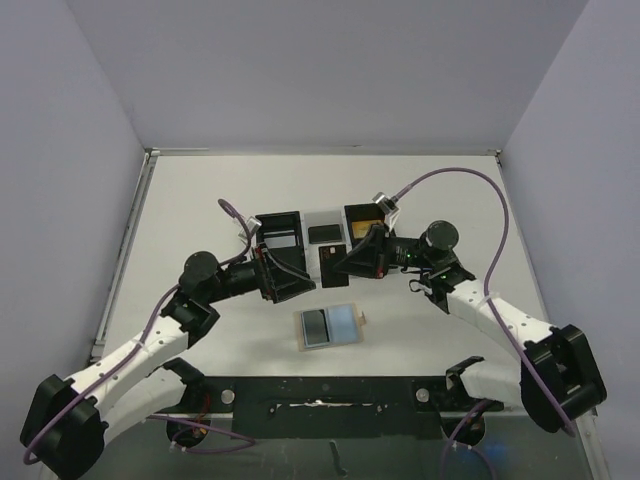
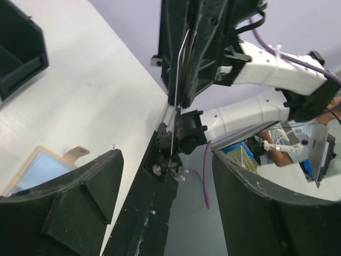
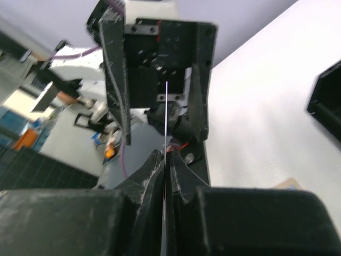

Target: Take the credit cards out of the card holder

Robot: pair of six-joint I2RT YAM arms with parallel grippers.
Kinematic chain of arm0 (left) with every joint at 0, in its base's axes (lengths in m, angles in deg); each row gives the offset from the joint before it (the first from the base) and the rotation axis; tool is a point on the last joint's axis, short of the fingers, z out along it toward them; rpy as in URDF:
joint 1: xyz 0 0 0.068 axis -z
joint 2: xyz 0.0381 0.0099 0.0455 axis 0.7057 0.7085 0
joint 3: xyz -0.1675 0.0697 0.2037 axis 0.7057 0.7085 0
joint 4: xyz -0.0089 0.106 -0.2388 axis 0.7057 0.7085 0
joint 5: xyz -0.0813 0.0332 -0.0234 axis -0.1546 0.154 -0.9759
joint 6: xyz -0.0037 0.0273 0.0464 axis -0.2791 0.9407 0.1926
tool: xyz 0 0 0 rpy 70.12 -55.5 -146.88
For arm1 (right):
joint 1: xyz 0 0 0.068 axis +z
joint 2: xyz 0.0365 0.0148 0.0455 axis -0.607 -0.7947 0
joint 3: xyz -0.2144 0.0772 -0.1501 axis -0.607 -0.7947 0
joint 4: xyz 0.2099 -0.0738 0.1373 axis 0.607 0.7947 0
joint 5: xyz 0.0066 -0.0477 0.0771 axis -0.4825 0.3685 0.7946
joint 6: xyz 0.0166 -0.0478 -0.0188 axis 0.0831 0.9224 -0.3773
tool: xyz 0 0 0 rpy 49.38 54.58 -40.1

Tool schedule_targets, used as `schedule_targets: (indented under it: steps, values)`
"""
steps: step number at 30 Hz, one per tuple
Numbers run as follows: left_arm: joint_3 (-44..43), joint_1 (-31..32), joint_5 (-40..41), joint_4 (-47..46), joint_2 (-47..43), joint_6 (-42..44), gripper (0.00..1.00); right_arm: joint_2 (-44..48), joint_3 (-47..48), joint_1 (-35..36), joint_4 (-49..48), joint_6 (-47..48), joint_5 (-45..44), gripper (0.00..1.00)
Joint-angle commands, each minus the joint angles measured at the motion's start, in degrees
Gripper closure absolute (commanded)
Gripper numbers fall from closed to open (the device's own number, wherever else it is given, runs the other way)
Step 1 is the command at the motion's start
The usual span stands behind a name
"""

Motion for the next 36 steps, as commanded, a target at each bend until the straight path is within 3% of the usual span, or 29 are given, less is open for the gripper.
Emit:
schedule_targets:
  steps: [1,3,9,13,17,21,27,36]
  values:
    - [-4.29,-2.13,4.04,14.01,-4.38,8.31,0.32,6.05,6.77,-1.63,27.73,20.08,-9.59,1.00]
    - [-6.79,-2.80,6.40,24.42,-4.31,12.51,0.31,8.27,8.43,-1.65,36.87,26.48,-18.30,1.00]
    - [-10.83,-3.22,22.60,42.20,-6.88,20.36,0.30,12.43,10.45,-1.43,44.22,36.85,-32.15,1.00]
    - [-17.15,-3.74,33.11,53.40,-5.46,26.16,0.29,14.48,11.26,1.83,46.37,49.91,-40.09,1.00]
    - [-22.76,-6.17,42.61,61.86,-3.13,28.91,0.22,16.95,8.18,9.81,42.12,67.40,-51.37,1.00]
    - [-22.10,-14.60,39.85,63.08,-3.21,30.09,0.20,16.49,7.59,13.71,39.32,78.46,-59.66,1.00]
    - [-18.68,-27.69,33.46,60.06,-5.47,31.22,0.17,8.03,14.54,13.91,44.48,81.30,-65.09,1.00]
    - [-12.36,-28.57,42.77,55.99,-11.35,32.17,0.17,-7.56,24.87,13.86,52.96,81.65,-61.35,1.00]
